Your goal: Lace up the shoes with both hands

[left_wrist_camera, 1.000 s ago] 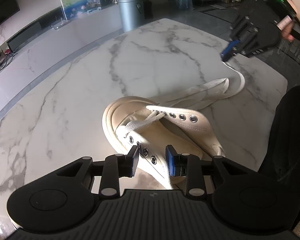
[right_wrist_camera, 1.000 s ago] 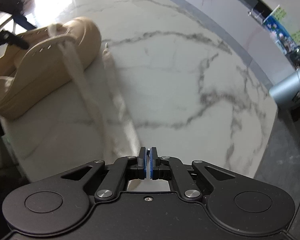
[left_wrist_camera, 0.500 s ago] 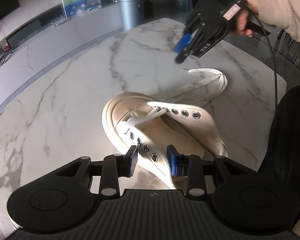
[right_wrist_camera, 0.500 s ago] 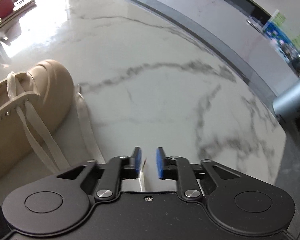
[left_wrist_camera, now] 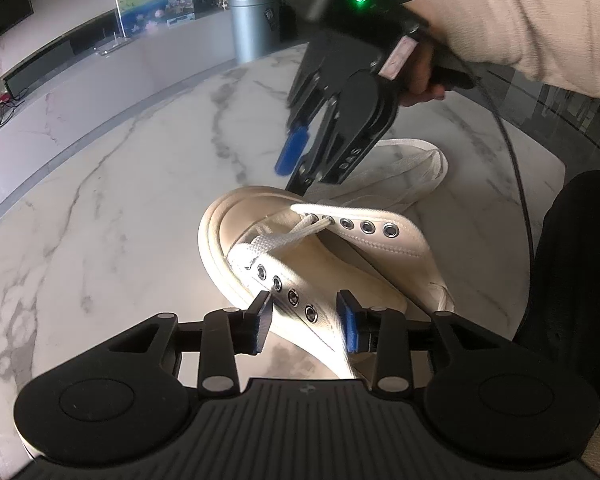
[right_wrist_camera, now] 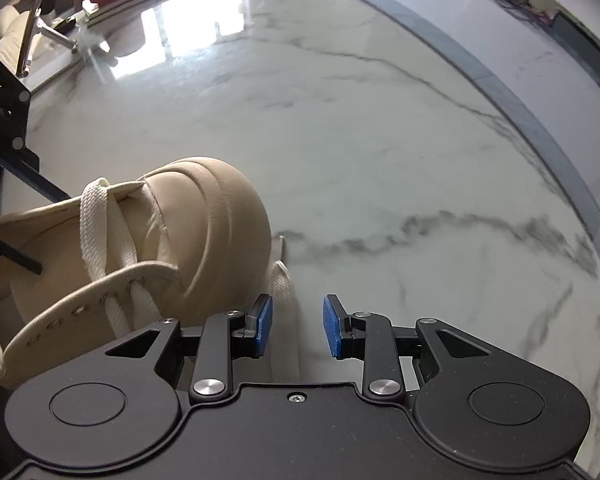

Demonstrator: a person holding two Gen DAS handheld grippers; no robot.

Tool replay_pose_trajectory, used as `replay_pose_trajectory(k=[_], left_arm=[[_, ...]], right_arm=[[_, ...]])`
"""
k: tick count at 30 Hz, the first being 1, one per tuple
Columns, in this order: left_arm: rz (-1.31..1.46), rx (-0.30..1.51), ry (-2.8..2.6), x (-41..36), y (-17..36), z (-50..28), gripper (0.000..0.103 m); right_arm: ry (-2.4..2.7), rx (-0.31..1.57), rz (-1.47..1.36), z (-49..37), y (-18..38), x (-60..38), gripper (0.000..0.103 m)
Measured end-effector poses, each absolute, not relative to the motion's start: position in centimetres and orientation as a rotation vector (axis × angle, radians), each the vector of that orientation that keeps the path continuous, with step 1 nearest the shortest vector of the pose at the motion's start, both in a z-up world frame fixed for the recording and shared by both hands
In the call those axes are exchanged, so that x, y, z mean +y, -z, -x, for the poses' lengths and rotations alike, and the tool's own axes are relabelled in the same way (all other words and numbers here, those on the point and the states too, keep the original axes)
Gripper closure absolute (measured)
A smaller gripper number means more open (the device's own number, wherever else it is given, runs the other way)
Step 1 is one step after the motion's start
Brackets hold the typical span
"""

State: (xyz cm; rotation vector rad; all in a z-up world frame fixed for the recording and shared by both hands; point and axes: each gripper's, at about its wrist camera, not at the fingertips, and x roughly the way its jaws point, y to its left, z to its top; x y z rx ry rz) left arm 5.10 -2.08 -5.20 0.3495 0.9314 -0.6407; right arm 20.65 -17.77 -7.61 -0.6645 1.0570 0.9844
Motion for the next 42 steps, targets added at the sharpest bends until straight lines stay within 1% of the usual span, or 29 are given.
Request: replay_pose_trajectory(k=[8, 13, 15, 22, 28, 42], left_arm=[[-0.350, 0.931, 0.650, -2.1, 5.3, -5.2, 0.068], [-0.349, 0.934, 0.646, -2.1, 5.5, -5.4, 0.067], [-0.351, 0.934, 0.645, -2.1, 5.5, -5.3, 0.066], [-0.365, 0.932, 0.635, -2.2, 5.3, -5.2, 0.066], [-0.382, 0.919, 0.626, -2.3, 4.8, -4.6, 0.066], [-0.367, 0.904, 0.603, -2.2, 2.7, -2.7, 0.066]], right_arm=[[-1.056, 1.072, 0.696, -21.1, 9.0, -15.8, 0.078], [-1.067, 1.088, 0.648, -21.5, 9.3, -15.8, 0.087], [-1.071, 1.115, 0.624, -21.7, 9.3, -15.8, 0.102], [-1.033, 1.064, 0.695, -20.4, 8.5, -16.1, 0.103], [-0.920, 0.994, 0.699, -20.1, 4.5, -19.2, 0.103], [-0.610, 0.781, 0.770, -16.5, -8.4, -26.4, 0.103]])
